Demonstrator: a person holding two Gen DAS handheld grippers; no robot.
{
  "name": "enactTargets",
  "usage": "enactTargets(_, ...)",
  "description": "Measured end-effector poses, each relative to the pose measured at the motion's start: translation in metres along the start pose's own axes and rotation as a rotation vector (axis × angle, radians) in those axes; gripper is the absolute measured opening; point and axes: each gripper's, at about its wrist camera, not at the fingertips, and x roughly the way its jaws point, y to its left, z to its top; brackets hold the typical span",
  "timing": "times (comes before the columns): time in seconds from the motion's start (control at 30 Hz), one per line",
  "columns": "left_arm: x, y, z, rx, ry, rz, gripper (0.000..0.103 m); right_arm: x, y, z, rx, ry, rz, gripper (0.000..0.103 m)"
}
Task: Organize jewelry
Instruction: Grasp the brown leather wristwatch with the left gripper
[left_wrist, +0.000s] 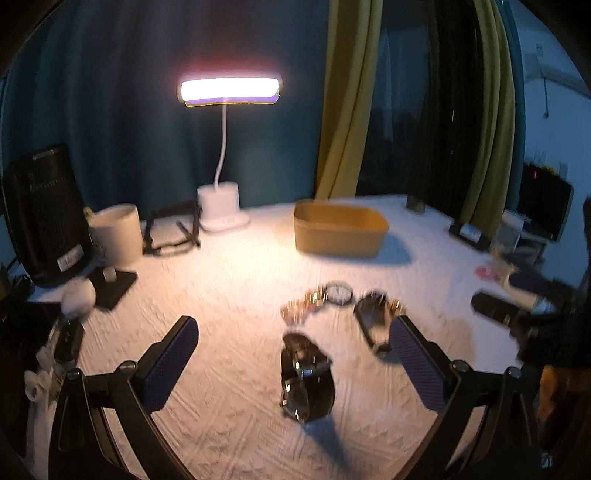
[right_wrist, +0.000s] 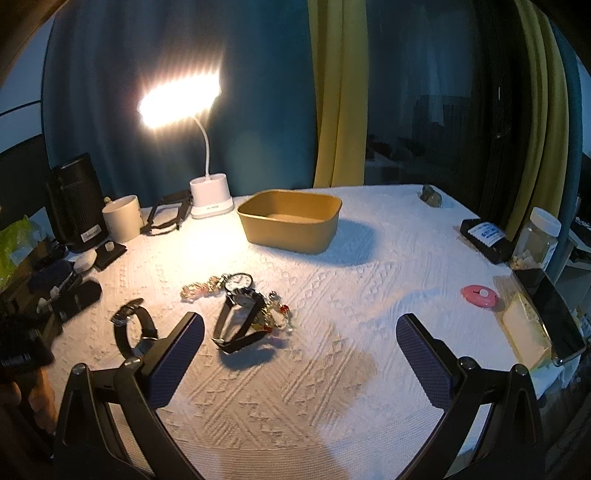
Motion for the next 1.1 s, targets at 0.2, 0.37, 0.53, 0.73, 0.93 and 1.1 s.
enactTargets(0.2,0.028,-0.006,-0.02,0.032,0.116,0.011,0.103,0.018,-0.014,-0.007,0.014,0.034,0.001,0.103)
enactTargets(0.37,0.047,-0.006,-0.029,0.042,0.207,0.014,0.102,0.03,-0.022,-0.009,0.024,0.051,0.014,0.103)
enactTargets(0.53,0.062,-0.013,-0.032,0.092,0.293,0.029,0.085,0.04,-0.026,-0.01,0.036,0.065,0.031,0.103)
enactTargets(0.73,0.071,-0.015,-0.036,0.091,0.342,0.001,0.054,0.049,-0.029,-0.007,0.037,0.072,0.047,0.103)
enactTargets(0.93,0.074,-0.017,-0.031,0.096,0.341,-0.024,0.037,0.06,-0.024,-0.005,0.02,0.084,0.068,0.103)
enactTargets(1.1,0.075,-0.01,-0.028,0.062,0.338,-0.056,0.029,0.065,-0.009,-0.004,-0.023,0.092,0.098,0.103)
